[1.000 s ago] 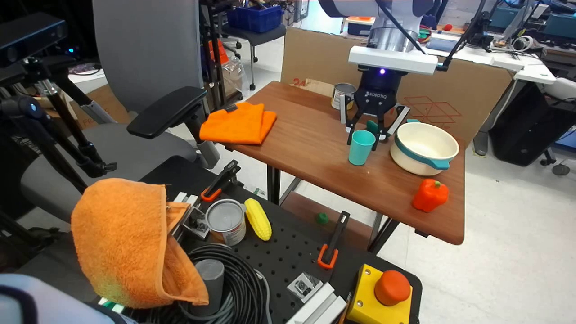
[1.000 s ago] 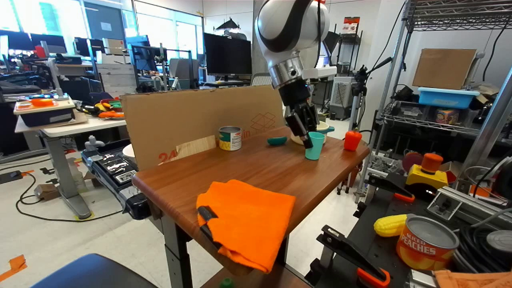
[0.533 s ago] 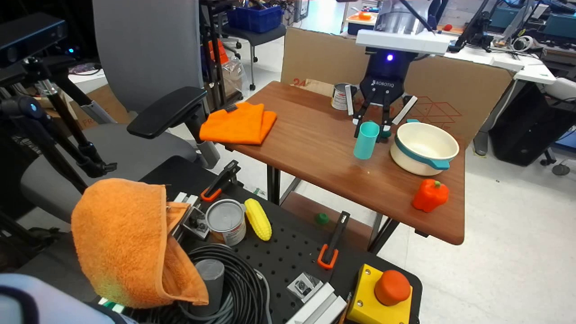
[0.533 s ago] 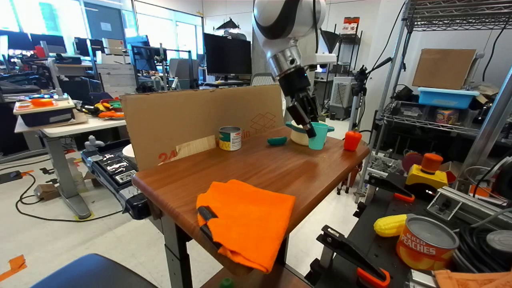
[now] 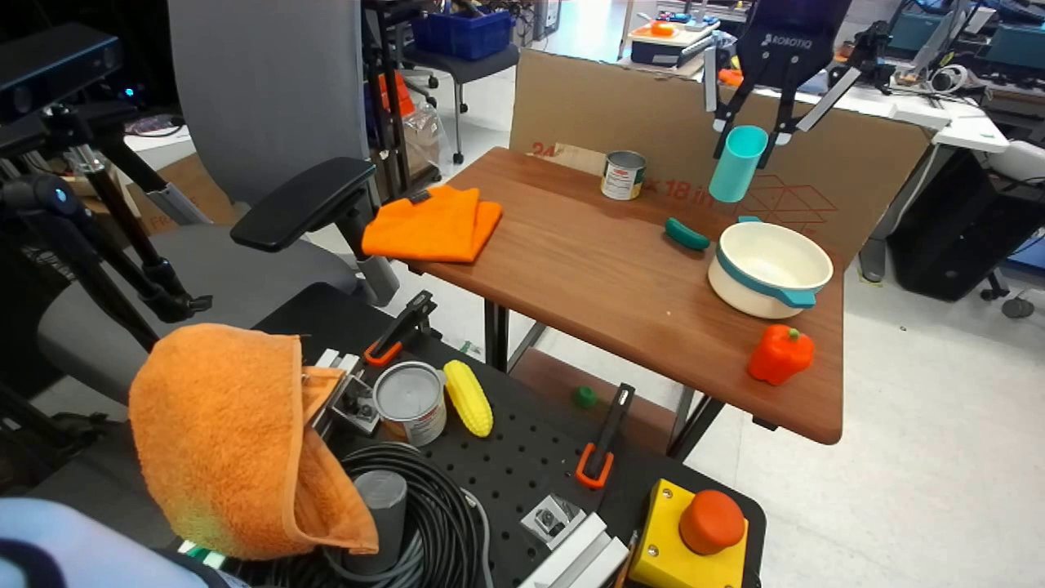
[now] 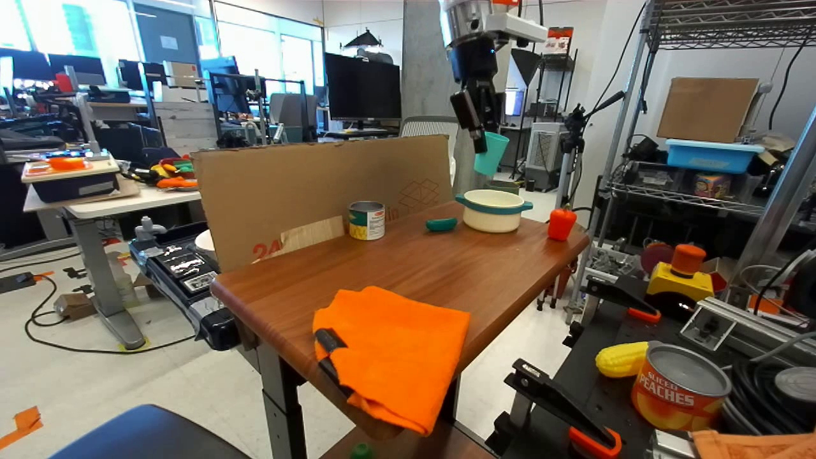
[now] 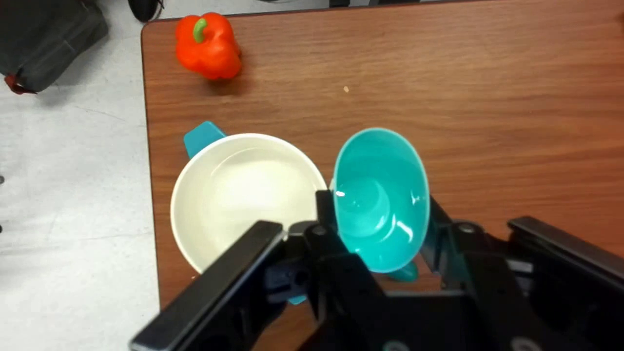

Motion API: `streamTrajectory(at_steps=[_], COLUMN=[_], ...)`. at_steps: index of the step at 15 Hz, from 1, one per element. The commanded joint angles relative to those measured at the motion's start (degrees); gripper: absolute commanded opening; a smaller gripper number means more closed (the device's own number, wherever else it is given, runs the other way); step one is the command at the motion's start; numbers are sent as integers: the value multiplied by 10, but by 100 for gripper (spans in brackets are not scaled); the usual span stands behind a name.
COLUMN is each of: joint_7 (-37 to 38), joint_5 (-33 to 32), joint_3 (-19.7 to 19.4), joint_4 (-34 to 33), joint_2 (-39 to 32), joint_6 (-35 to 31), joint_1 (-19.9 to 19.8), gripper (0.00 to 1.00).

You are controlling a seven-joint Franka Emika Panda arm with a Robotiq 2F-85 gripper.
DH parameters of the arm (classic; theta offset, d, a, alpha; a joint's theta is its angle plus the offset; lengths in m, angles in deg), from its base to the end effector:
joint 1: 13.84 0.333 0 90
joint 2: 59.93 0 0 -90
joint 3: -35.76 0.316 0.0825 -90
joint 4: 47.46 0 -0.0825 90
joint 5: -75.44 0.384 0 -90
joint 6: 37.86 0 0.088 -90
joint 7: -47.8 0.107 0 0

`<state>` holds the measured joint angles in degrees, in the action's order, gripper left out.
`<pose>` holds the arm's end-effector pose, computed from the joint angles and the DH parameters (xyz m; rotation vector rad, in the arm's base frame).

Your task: Put the blue cup in the dish

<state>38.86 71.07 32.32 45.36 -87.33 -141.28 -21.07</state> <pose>0.6339 -0.1217 0.3266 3.0576 0.0017 -0.4702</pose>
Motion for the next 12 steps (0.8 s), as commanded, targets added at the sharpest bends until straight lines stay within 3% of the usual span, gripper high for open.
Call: streamTrajectory(at_steps=[1,12], joint_7=[0,50], joint_5=[27,17], joint_3=[-7,-25], joint_4=[-68,-236], joint_2=[-30,-199], joint_6=[38,89], joint_1=[-21,-35], gripper=[17,17])
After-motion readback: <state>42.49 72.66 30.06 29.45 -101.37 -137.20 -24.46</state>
